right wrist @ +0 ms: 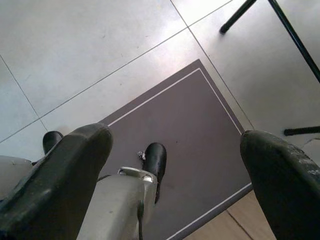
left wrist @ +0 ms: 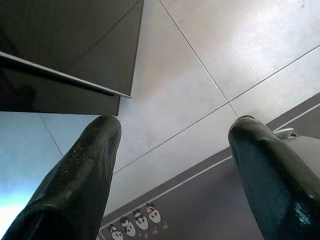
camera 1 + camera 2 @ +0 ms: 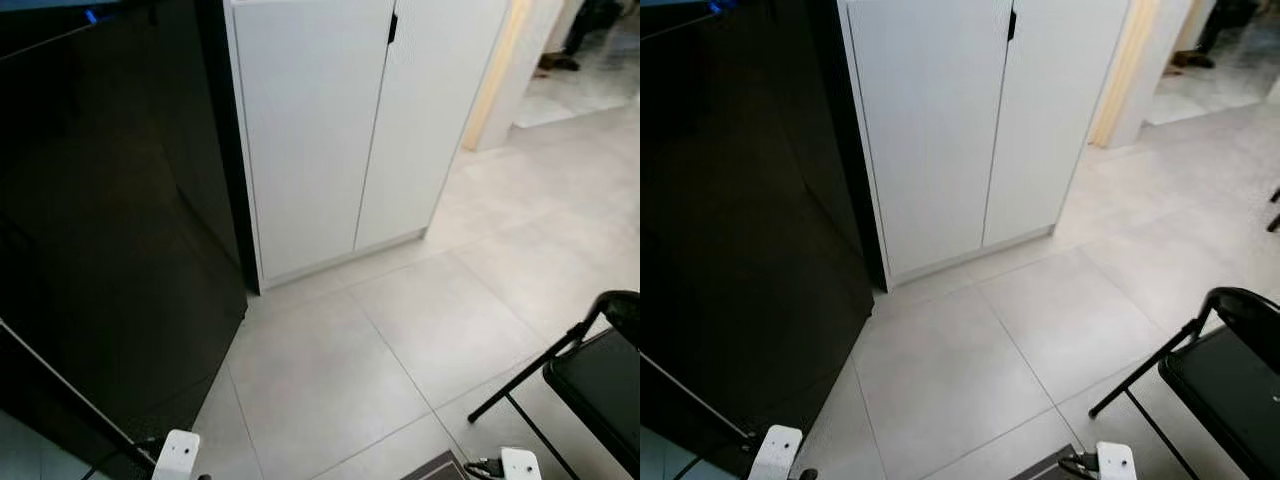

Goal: Restocking fridge

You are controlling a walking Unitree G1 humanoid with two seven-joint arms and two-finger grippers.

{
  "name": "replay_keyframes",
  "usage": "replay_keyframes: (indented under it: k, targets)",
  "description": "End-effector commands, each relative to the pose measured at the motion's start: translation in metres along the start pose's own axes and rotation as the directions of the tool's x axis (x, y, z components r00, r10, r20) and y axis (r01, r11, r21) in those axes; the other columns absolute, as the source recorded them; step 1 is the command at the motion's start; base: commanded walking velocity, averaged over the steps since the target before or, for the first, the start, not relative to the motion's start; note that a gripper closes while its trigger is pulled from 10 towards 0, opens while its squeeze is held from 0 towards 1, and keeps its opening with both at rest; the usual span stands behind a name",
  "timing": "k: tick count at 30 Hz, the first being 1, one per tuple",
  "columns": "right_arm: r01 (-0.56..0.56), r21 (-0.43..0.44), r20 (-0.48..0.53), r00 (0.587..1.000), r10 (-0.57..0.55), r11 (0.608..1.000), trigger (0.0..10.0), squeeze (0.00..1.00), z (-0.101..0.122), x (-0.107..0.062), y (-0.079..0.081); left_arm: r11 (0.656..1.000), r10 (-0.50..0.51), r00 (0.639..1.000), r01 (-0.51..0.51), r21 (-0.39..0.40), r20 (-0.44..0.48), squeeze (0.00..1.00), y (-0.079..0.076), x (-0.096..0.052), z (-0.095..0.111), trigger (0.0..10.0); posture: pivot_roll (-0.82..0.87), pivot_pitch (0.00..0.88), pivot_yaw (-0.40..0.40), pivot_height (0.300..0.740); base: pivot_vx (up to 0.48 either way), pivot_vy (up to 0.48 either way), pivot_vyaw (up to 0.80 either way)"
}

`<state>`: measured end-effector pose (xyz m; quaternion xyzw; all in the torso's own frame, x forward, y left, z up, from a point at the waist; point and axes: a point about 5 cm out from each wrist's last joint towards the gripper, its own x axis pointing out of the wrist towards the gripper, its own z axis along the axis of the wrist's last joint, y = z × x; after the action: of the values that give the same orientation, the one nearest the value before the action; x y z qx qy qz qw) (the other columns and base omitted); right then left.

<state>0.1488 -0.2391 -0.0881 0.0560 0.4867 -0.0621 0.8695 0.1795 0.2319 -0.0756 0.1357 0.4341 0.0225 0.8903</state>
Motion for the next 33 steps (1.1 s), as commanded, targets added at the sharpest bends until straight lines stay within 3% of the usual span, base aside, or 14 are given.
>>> replay_keyframes:
  k: [1,33]
  targets:
    - [0.014,0.012,0.004,1.000,-0.014,1.000,10.0,0.00,-0.0009,-0.0009,-0.0033,1.000,-0.014,1.000,0.014,0.008,-0.014,0.00,-0.0037,-0.0003,-0.0025,10.0,0.01,0.000,-0.038,0.740,0.000,0.337,0.00]
    - [0.019,0.028,0.009,1.000,-0.019,0.999,10.0,0.00,-0.0007,-0.0009,-0.0035,1.000,-0.014,0.999,0.015,0.009,-0.032,0.00,-0.0040,-0.0011,-0.0066,10.0,0.00,0.000,-0.041,0.740,0.000,0.333,0.00]
